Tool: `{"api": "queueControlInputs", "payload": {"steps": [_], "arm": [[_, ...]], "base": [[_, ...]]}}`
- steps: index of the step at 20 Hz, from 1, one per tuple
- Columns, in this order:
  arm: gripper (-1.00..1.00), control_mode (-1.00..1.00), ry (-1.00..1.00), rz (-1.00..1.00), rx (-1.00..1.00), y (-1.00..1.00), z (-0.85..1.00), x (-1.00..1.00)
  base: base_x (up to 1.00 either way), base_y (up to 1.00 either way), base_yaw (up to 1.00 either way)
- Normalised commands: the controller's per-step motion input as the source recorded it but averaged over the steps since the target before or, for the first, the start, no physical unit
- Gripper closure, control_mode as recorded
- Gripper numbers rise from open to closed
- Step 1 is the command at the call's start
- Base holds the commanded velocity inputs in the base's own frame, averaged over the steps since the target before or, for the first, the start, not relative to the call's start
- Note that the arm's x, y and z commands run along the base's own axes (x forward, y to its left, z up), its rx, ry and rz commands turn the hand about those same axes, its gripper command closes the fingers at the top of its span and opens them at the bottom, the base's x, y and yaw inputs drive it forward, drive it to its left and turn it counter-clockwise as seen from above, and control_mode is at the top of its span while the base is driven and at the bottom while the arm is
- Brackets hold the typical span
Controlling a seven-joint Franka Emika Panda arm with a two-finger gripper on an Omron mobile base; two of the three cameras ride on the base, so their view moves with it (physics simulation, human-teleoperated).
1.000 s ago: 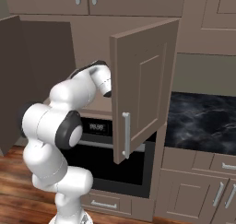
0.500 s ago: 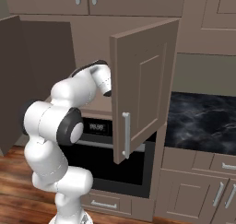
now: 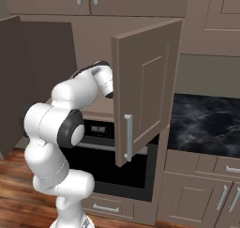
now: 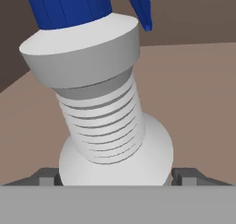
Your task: Open the cabinet. Pick the spray and place it next to the sink. Then close the cabinet.
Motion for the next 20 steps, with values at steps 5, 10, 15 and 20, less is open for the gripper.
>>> {"api": "queueControlInputs", "payload": {"steps": [5, 10, 15, 20], "arm": [[1.0, -1.0, 0.0, 0.0, 0.0, 0.0, 0.0, 0.0], [1.0, -1.0, -0.02, 0.01, 0.0, 0.07, 0.0, -0.06], [1.0, -1.0, -0.04, 0.02, 0.0, 0.31, 0.35, -0.3], [1.0, -1.0, -0.04, 0.0, 0.0, 0.29, 0.57, -0.51]], "base": [[0.0, 0.0, 0.0], [0.0, 0.0, 0.0], [0.0, 0.0, 0.0], [0.0, 0.0, 0.0]]}}
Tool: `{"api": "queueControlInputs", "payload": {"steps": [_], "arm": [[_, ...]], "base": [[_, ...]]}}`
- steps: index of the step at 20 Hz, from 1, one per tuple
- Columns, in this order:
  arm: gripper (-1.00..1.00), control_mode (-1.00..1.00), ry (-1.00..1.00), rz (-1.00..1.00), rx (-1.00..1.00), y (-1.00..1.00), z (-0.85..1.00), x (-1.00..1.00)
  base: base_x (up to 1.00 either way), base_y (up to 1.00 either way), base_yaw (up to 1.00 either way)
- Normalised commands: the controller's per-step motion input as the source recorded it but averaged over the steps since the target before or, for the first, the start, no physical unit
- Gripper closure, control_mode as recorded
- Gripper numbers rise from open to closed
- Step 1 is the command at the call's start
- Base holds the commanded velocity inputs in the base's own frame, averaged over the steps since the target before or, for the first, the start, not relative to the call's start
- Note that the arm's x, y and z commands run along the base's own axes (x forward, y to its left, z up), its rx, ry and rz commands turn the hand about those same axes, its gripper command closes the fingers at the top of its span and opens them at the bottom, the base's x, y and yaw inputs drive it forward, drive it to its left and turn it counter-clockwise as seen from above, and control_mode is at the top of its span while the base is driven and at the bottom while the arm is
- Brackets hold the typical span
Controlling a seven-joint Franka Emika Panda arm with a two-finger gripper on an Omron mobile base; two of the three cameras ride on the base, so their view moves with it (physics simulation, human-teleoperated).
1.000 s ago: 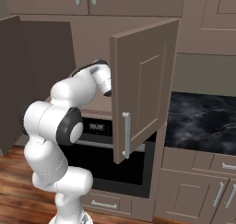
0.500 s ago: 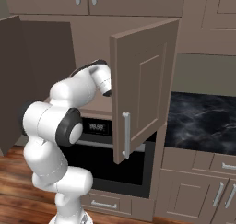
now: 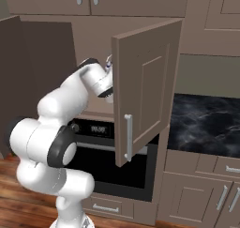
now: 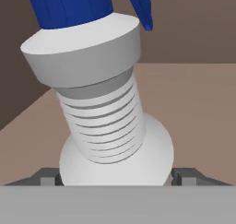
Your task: Open the cabinet. Pick the spray and place it next to the sink. Then close the cabinet.
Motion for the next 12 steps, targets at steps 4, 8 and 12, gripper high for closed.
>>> {"api": "queueControlInputs", "payload": {"steps": [4, 8, 12], "arm": [[1.0, -1.0, 0.0, 0.0, -0.01, 0.28, 0.56, -0.33], [1.0, -1.0, 0.0, 0.0, -0.01, 0.33, 0.35, -0.24], [1.0, -1.0, 0.0, -0.05, -0.01, 0.13, 0.26, -0.4]], "base": [[0.0, 0.0, 0.0], [0.0, 0.0, 0.0], [0.0, 0.0, 0.0]]}}
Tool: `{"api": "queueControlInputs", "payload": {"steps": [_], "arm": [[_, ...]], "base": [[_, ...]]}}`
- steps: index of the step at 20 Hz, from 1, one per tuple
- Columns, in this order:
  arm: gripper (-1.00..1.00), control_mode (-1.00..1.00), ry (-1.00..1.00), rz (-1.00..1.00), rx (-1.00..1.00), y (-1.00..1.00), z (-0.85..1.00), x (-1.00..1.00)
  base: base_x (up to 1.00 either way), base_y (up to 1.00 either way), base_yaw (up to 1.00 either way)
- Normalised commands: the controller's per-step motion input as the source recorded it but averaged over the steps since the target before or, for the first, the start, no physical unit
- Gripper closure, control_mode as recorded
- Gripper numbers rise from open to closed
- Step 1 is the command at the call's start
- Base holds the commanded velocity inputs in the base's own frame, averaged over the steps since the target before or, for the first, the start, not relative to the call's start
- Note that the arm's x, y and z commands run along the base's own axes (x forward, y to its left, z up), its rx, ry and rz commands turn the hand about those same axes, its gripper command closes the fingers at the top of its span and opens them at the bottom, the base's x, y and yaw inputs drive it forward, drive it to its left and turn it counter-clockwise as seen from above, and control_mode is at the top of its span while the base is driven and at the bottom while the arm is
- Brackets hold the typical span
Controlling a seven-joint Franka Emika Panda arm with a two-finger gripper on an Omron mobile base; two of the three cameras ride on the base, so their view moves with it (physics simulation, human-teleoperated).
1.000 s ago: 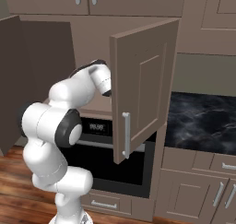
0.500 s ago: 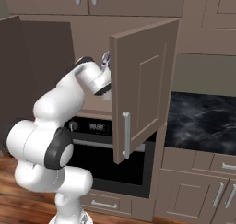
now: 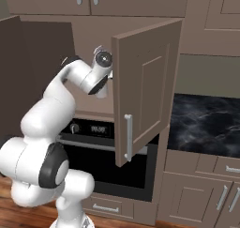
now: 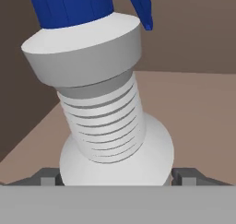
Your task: Open the cabinet. Pick the spray and place it next to the sink. Then close the cabinet.
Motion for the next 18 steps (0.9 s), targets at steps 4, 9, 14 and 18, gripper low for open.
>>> {"api": "queueControlInputs", "payload": {"steps": [4, 9, 14, 18], "arm": [[1.0, -1.0, 0.0, -0.07, 0.0, 0.18, 0.27, -0.52], [1.0, -1.0, 0.0, -0.07, 0.0, 0.24, 0.29, -0.61], [1.0, -1.0, 0.0, -0.06, 0.0, 0.16, 0.23, -0.58], [1.0, -1.0, 0.0, -0.08, 0.0, 0.06, 0.15, -0.63]], "base": [[0.0, 0.0, 0.0], [0.0, 0.0, 0.0], [0.0, 0.0, 0.0], [0.0, 0.0, 0.0]]}}
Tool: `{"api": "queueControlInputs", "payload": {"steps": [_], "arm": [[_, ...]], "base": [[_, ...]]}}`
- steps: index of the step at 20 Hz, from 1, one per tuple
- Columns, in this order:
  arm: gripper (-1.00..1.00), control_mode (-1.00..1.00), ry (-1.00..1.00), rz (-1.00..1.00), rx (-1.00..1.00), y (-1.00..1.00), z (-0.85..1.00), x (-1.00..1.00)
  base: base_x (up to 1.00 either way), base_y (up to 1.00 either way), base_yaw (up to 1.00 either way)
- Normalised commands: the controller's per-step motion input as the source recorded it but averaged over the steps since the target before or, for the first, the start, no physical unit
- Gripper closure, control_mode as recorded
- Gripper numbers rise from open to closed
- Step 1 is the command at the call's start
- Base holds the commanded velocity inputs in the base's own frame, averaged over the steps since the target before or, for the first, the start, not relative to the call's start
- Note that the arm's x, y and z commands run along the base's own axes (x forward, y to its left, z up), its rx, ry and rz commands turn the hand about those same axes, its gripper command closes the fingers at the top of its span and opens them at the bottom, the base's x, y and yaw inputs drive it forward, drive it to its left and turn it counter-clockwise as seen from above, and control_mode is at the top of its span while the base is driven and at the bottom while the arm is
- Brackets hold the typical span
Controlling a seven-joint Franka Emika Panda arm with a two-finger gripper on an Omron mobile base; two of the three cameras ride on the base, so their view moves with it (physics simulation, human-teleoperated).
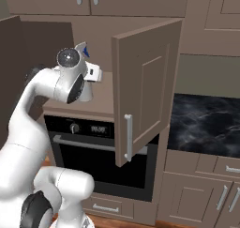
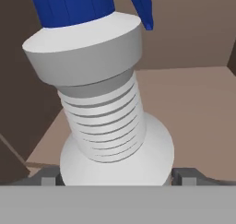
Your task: Open the cabinet. Pick the spray and place it next to the sink. Then close the cabinet.
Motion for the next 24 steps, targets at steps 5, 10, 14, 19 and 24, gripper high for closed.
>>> {"api": "queueControlInputs", "payload": {"steps": [5, 10, 14, 19, 24], "arm": [[1.0, -1.0, 0.0, -0.08, 0.0, 0.01, 0.04, -0.66], [1.0, -1.0, 0.0, -0.06, 0.0, 0.04, 0.05, -0.75], [1.0, -1.0, -0.01, -0.02, 0.0, 0.03, 0.0, -0.79], [1.0, -1.0, -0.03, 0.0, 0.0, 0.0, 0.02, -0.82], [1.0, -1.0, -0.04, 0.0, 0.0, 0.0, 0.01, -0.55]], "base": [[0.0, 0.0, 0.0], [0.0, 0.0, 0.0], [0.0, 0.0, 0.0], [0.0, 0.0, 0.0], [0.0, 0.0, 0.0]]}}
